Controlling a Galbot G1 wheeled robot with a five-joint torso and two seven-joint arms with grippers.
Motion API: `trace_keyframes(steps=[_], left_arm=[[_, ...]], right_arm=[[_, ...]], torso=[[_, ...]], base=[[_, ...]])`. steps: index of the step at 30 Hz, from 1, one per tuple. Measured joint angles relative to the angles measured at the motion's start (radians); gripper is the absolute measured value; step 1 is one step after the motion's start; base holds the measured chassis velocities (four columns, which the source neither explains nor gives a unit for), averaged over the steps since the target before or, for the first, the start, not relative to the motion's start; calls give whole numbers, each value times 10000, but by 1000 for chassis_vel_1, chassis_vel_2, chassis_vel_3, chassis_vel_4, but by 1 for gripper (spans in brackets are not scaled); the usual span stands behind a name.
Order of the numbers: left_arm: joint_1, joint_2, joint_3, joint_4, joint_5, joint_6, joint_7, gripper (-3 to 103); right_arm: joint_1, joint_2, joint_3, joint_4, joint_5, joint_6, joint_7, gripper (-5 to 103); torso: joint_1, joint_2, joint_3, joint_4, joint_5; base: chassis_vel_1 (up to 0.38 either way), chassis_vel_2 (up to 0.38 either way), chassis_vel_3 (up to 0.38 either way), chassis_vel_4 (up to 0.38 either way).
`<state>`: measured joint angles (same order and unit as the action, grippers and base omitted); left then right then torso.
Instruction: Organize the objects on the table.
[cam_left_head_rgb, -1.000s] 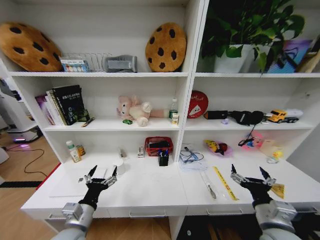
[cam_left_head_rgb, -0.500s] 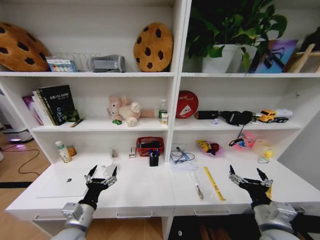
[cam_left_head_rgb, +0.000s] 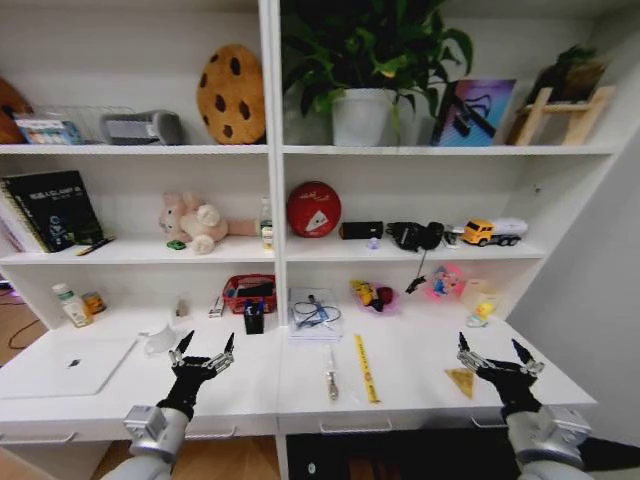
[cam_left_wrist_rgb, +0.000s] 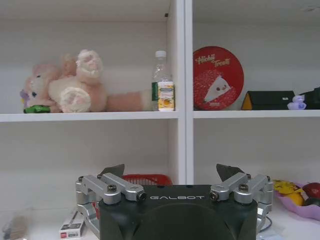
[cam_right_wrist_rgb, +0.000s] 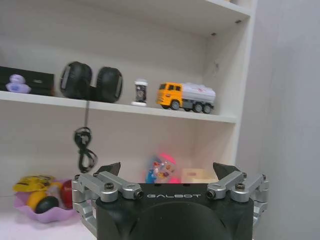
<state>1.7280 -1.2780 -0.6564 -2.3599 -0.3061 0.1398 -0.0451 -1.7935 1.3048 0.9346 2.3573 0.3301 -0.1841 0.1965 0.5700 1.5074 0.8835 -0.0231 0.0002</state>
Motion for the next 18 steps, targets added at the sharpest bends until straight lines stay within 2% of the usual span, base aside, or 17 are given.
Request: trace_keyframes(steps=[3,4,5,6,8,12,14,15,16,17,18], left_arm=[[0,-1,2,0,0,-1,6,100],[1,-1,2,0,-1,0,8,100],[0,-1,3,0,0,0,8,100],[0,-1,3,0,0,0,8,100],[-1,2,0,0,0,0,9,100],[-1,1,-4,0,0,0,6,100],[-1,2,-5,0,0,0,-1,100],[-1,2,-5,0,0,0,-1,100],[0,2,-4,0,0,0,-1,100],[0,2,-4,0,0,0,-1,100],[-1,1,-4,0,0,0,0,100]], right_arm=[[40,9,-90,-180,-66,82,113,100],[119,11,-180,-300,111,-115,295,100],[166,-37,-191,-334,430,-637,353,100],[166,-37,-191,-334,430,-637,353,100],[96,-207,30,-415,261,-827,-570,100],[60,-228,-18,-413,548,-1340,-570,100],[9,-317,-233,-403,1399,-2356,-201,100],[9,-317,-233,-403,1399,-2356,-201,100],[103,-414,-338,-471,1768,-2907,99,100],[103,-414,-338,-471,1768,-2907,99,100],[247,-505,-459,-580,2129,-3304,564,100]], torso=[[1,-2,1,-1,2],[-3,0,-1,5,3],[-1,-2,0,-5,3],[-1,-2,0,-5,3],[-1,-1,0,-1,-9],[-1,-2,0,4,-5],[-1,-1,0,1,-6],[-1,-1,0,1,-6],[-1,-1,0,-3,-3],[-1,-1,0,-3,-3],[-1,-1,0,-1,-2]], base=[[-56,-170,96,86],[-42,-102,69,52],[0,0,0,0],[0,0,0,0],[6,46,-20,-58],[69,94,-38,-50],[32,42,-7,-12],[0,0,0,0],[0,0,0,0],[0,0,0,0],[0,0,0,0]])
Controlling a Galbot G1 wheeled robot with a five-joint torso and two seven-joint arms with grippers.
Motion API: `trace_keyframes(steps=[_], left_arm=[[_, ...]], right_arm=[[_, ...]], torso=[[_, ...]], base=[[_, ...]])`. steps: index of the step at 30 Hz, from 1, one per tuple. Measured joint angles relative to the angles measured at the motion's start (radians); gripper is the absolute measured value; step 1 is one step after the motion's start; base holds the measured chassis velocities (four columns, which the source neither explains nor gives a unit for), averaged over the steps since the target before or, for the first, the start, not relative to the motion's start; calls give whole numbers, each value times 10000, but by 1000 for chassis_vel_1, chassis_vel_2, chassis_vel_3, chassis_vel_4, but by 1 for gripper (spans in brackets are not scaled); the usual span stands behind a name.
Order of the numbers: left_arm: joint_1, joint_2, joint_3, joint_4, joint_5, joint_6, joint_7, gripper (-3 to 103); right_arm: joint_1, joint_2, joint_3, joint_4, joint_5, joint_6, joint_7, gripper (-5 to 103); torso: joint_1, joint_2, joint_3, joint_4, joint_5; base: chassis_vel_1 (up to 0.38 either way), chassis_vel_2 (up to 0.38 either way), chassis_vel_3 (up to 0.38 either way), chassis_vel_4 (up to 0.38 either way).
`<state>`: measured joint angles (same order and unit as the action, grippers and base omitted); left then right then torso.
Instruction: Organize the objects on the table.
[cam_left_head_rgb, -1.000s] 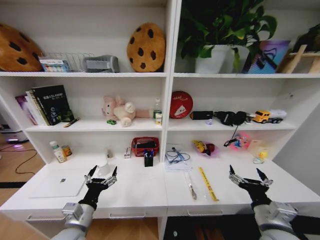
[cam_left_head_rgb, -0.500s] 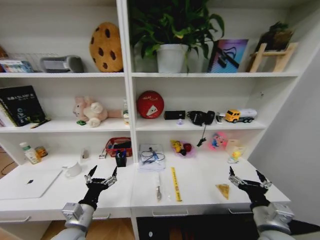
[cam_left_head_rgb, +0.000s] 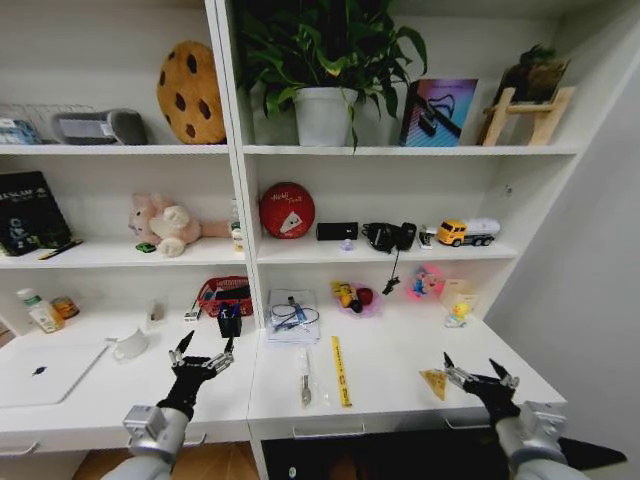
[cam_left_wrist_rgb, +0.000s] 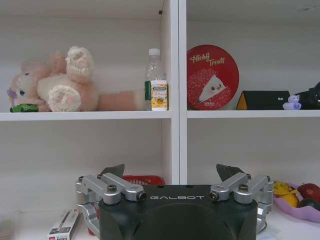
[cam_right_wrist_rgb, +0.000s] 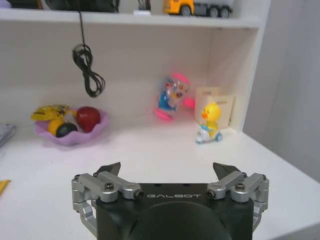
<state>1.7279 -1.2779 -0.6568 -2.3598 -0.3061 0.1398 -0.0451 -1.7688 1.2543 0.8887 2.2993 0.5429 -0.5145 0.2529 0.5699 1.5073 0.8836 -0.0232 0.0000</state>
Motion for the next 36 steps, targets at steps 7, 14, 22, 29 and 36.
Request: trace_keyframes(steps=[7,14,22,29,36], left_arm=[[0,0,3,0,0,0,0,100],[1,0,4,0,0,0,-1,100],[0,0,5,0,0,0,-1,100],[0,0,4,0,0,0,-1,100],[0,0,4,0,0,0,-1,100]], right_arm=[[901,-238,-366,-1130,792,-476,1102,100],[2531,-916,-845,-3291,1011,-178,163,100],[3378,-1154,-1640,-4069,1207,-261,422,100],[3038,-1127,-2133,-3645,1150,-540,1174,102],[3400,-1147,-2384,-4080,1150,-482,1305,81]], torso=[[0,0,1,1,2],[0,0,1,2,1],[2,-1,1,2,0],[2,0,1,-1,-1],[1,-1,1,1,0]], base=[[0,0,0,0],[0,0,0,0],[0,0,0,0],[0,0,0,0],[0,0,0,0]])
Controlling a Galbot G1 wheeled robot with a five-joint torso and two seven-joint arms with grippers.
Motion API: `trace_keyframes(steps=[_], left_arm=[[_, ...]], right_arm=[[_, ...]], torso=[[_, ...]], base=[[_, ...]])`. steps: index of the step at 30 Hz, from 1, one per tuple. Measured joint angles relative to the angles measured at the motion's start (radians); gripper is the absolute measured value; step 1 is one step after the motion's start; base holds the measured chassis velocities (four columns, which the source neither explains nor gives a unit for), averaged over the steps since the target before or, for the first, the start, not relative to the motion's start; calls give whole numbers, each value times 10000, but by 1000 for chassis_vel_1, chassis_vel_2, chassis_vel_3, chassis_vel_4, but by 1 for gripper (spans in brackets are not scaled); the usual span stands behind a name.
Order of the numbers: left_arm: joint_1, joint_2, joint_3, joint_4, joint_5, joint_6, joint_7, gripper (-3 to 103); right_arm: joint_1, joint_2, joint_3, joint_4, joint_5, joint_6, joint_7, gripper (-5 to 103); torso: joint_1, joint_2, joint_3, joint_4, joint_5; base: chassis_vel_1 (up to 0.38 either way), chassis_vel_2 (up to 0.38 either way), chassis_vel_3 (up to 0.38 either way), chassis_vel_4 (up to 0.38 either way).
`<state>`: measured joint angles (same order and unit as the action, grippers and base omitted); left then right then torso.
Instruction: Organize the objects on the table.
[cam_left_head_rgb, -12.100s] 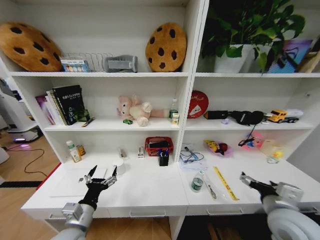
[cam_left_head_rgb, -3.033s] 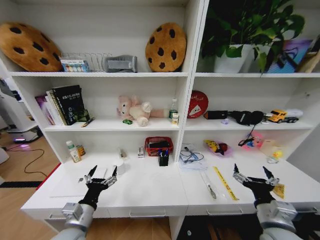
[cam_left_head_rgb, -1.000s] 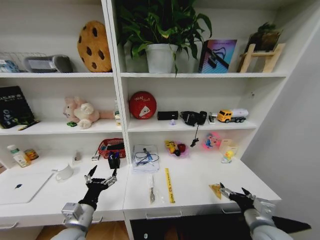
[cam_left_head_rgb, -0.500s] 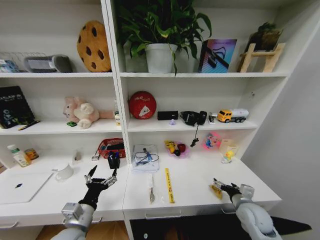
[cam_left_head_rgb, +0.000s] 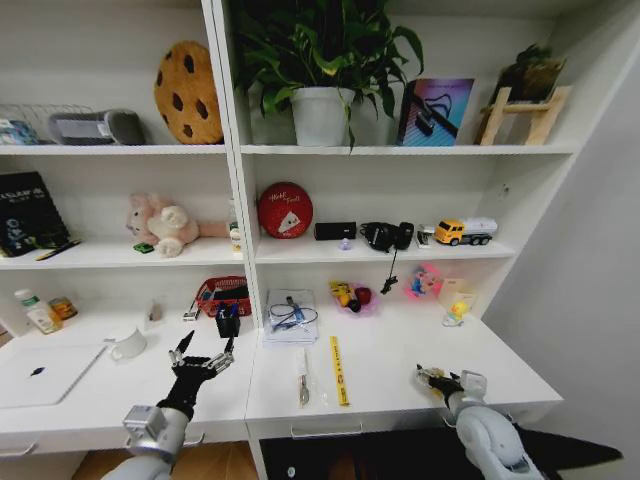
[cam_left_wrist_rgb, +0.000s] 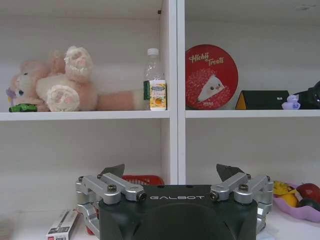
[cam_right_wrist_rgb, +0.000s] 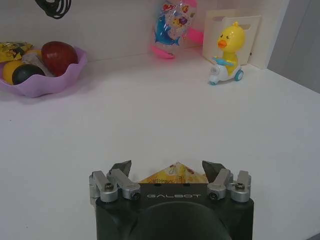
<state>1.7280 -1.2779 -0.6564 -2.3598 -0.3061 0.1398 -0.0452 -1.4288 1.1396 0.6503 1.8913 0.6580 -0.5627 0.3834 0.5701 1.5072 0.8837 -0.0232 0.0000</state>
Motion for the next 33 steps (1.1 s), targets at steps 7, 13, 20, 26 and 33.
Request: trace_keyframes(steps=[7,13,20,26,33], left_arm=[[0,0,0,0,0,1,0,100],[0,0,0,0,0,1,0,100],[0,0,0,0,0,0,0,100],[0,0,0,0,0,0,0,100],[0,0,0,-1,0,0,0,100]], right_arm=[[144,19,-227,-157,48,37,23,65],[249,-8,-370,-272,-18,186,-32,37],[289,-556,-226,-262,-1258,1374,-1393,11],[215,-733,-102,88,-1290,1218,-1226,1],[-891,-64,153,1350,-1138,784,-575,16]], torso=[[1,0,0,-1,-1],[-1,0,-1,0,0],[-1,1,0,0,0],[0,0,0,2,1],[-2,1,-1,-1,-1]], base=[[0,0,0,0],[0,0,0,0],[0,0,0,0],[0,0,0,0],[0,0,0,0]])
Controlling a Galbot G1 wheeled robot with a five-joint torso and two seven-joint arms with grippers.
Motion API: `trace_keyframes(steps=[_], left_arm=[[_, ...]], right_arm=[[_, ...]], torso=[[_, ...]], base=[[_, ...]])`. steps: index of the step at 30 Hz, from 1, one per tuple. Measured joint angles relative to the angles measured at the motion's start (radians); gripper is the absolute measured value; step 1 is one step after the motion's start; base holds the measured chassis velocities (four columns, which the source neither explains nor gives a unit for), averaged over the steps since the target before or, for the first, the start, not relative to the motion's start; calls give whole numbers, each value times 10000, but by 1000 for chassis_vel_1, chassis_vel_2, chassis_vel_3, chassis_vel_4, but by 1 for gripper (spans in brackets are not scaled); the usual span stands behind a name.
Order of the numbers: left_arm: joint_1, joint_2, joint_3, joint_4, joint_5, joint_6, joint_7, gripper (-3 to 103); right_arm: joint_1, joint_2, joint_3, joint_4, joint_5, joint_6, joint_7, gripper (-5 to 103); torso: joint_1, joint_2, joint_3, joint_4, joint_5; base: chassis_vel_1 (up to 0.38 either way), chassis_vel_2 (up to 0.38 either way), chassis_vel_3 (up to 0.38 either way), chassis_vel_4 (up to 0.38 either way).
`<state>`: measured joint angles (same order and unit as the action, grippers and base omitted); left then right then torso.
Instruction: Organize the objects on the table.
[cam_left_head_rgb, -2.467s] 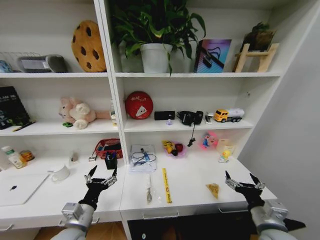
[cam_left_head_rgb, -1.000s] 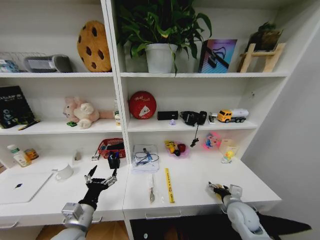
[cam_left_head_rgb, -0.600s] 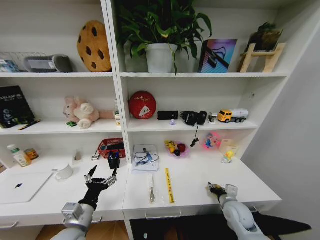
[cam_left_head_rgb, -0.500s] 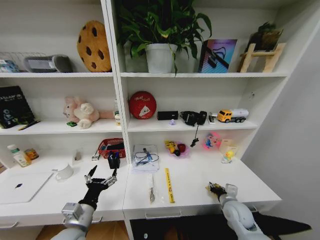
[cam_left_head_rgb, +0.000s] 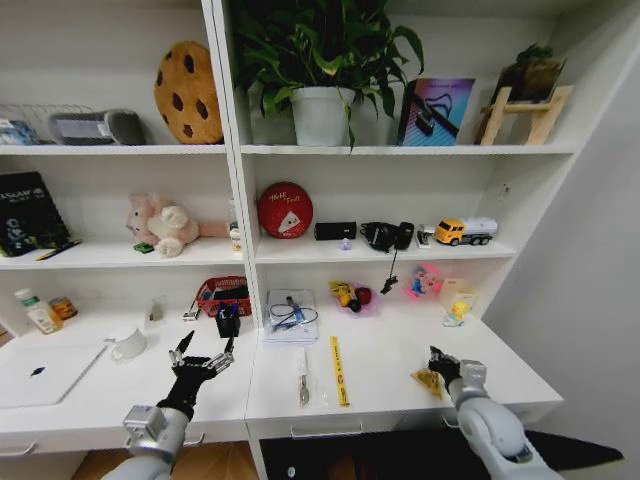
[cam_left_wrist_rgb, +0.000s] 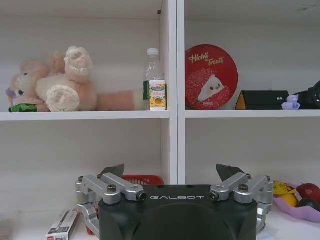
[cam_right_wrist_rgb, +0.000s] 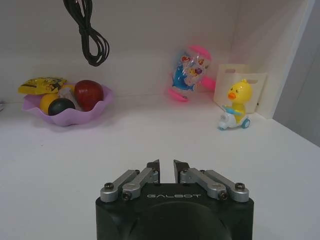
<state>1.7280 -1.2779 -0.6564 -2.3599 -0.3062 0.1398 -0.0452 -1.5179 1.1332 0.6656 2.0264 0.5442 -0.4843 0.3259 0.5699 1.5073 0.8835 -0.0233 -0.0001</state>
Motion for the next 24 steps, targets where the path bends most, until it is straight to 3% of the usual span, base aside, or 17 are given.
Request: trace_keyframes(steps=[4,6,8,10,12,13,14,16,22,24], left_arm=[[0,0,0,0,0,0,0,100],[0,0,0,0,0,0,0,100],[0,0,0,1,0,0,0,100],[0,0,0,0,0,0,0,100],[0,0,0,1,0,0,-1,100],[0,0,0,0,1,0,0,100],[0,0,0,0,0,1,0,100],[0,0,0,0,0,0,0,100],[0,0,0,1,0,0,0,100],[0,0,0,0,0,1,0,100]], right_arm=[[-516,349,136,272,12,-38,256,32],[-586,385,183,274,23,-37,323,32],[-637,413,277,205,55,-37,461,48],[-628,413,287,152,99,-38,489,48],[-535,412,237,22,199,-38,530,60],[-495,412,200,-25,225,-38,533,60],[-402,422,95,-142,261,-39,541,71],[-315,453,-28,-237,264,-41,550,76],[-155,510,-368,-400,265,-53,638,84],[-169,513,-426,-399,265,-57,683,74]], torso=[[0,0,0,-1,0],[0,0,0,0,0],[0,0,0,0,0],[1,0,0,0,0],[0,0,0,0,-1],[0,0,0,0,0],[0,0,0,2,0],[0,0,0,2,2],[0,0,0,2,1],[0,0,0,1,1]], base=[[0,0,0,0],[0,0,0,0],[0,0,0,0],[0,0,0,0],[0,0,0,0],[0,0,0,0],[0,0,0,0],[0,0,0,0],[0,0,0,0],[0,0,0,0]])
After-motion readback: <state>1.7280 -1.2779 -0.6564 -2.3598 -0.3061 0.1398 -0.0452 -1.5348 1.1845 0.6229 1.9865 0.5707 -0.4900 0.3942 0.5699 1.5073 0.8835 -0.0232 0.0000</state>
